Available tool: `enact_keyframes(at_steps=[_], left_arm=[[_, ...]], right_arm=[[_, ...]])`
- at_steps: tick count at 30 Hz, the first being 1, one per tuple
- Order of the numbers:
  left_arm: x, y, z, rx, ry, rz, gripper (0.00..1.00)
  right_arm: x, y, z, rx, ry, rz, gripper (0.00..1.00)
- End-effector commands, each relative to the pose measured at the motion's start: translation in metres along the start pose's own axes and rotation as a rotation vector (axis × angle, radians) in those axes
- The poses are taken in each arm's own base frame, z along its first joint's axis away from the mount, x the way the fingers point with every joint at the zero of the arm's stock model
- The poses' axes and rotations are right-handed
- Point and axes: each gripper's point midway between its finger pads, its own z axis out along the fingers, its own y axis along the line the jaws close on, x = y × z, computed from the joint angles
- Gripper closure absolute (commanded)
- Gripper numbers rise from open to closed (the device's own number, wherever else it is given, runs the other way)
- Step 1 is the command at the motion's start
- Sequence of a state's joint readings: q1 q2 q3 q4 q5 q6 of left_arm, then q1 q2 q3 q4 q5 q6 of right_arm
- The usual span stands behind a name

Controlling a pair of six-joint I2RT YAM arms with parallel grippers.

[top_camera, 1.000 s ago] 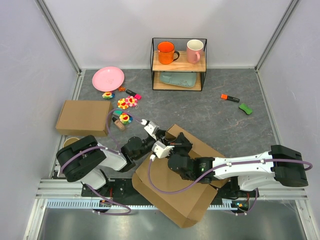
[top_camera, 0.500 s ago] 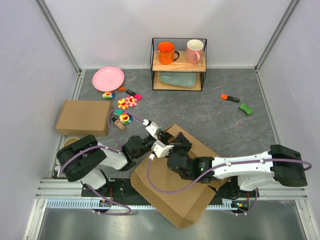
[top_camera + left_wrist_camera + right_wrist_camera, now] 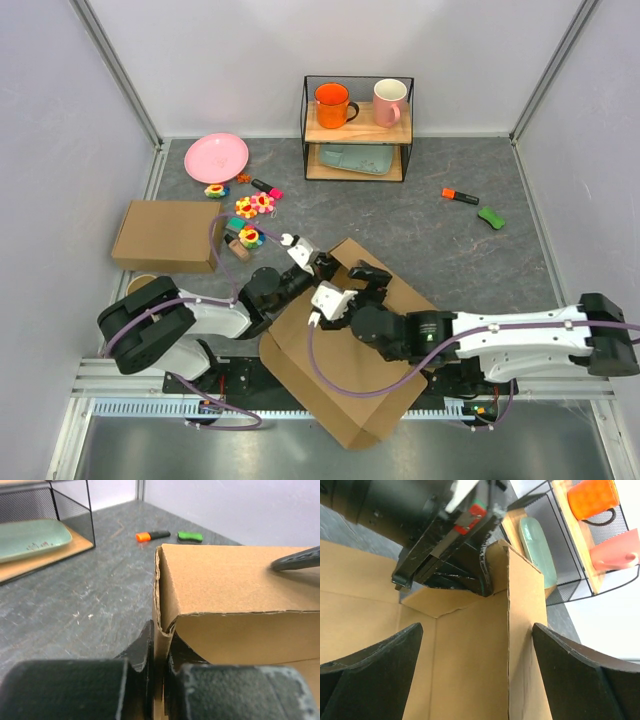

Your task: Fold the paper box

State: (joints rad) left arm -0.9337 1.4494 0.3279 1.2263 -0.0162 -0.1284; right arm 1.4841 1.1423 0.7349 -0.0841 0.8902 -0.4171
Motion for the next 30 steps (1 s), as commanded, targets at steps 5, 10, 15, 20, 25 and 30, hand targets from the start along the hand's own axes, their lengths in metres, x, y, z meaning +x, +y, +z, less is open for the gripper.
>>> enact_keyframes(at_steps=[5, 10, 15, 20, 25, 30], left_arm=[[-0.053, -0.001, 0.013, -0.018, -0.127, 0.042, 0.98], [-0.042, 0.009, 0.019, -0.069, -0.052, 0.062, 0.98], [-0.028, 0.036, 0.02, -0.229, 0.009, 0.043, 0.98], [-0.017, 0.072, 0.008, -0.444, 0.016, 0.013, 0.98], [-0.012, 0.096, -0.006, -0.589, -0.023, 0.018, 0.98], [0.008, 0.1, -0.008, -0.599, -0.009, 0.024, 0.98]], right_arm=[[-0.054, -0.046, -0.04, -0.076, -0.155, 0.237, 0.02], [-0.066, -0.076, -0.06, -0.056, -0.247, 0.368, 0.02], [-0.075, -0.12, -0.074, 0.081, -0.335, 0.661, 0.02], [-0.067, -0.13, -0.031, 0.202, -0.236, 0.872, 0.33], [-0.064, -0.131, 0.032, 0.126, -0.231, 1.059, 0.81], [-0.052, -0.12, 0.082, 0.068, -0.208, 1.163, 0.89]])
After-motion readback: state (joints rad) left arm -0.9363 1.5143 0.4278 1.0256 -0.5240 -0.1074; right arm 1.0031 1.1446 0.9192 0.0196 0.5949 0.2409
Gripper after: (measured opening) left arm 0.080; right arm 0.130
